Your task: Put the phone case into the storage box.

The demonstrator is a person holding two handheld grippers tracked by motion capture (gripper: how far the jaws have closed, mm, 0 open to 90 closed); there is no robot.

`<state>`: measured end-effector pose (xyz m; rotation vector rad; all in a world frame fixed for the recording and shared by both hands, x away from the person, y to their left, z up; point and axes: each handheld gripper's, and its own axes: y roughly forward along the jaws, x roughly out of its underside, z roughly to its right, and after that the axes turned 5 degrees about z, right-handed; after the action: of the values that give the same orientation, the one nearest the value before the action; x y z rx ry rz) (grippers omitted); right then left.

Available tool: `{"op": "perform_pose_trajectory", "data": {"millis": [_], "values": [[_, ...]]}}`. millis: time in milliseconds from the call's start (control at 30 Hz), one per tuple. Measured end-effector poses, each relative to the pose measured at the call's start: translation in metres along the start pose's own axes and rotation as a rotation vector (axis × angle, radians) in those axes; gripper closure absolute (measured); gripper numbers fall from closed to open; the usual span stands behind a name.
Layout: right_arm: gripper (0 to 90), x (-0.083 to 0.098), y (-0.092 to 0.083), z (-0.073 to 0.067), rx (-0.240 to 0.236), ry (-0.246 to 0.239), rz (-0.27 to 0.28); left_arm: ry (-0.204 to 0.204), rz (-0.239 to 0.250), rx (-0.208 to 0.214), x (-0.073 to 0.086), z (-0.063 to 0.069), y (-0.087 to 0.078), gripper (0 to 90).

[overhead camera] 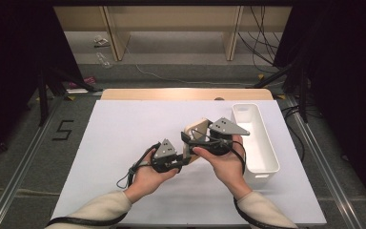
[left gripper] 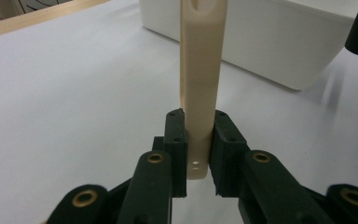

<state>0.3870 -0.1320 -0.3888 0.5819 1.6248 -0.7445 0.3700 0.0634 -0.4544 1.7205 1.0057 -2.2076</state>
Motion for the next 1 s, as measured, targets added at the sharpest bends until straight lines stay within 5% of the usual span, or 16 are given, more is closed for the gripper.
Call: {"op": "perform_pose_trajectory", "data": {"millis": [200, 433, 667, 1000], "values": [[12.3, -0.001, -0.001, 0.001, 0.012, -0.006, 0.011, 0.03, 0.012, 0.01, 0.0, 0.0, -0.001, 68.0], [12.3, -0.005, -0.004, 0.004, 0.031, -0.004, 0.023, 0.078, 0.008, 0.008, 0.001, 0.003, 0.001, 29.3], [12.2, -0.007, -0.006, 0.007, 0.042, -0.004, 0.028, 0.106, -0.016, 0.018, 0.0, 0.006, -0.002, 4.9], [12.2, -0.01, -0.009, 0.011, 0.058, -0.002, 0.038, 0.139, -0.039, 0.003, -0.001, -0.001, -0.015, 0.0]]}}
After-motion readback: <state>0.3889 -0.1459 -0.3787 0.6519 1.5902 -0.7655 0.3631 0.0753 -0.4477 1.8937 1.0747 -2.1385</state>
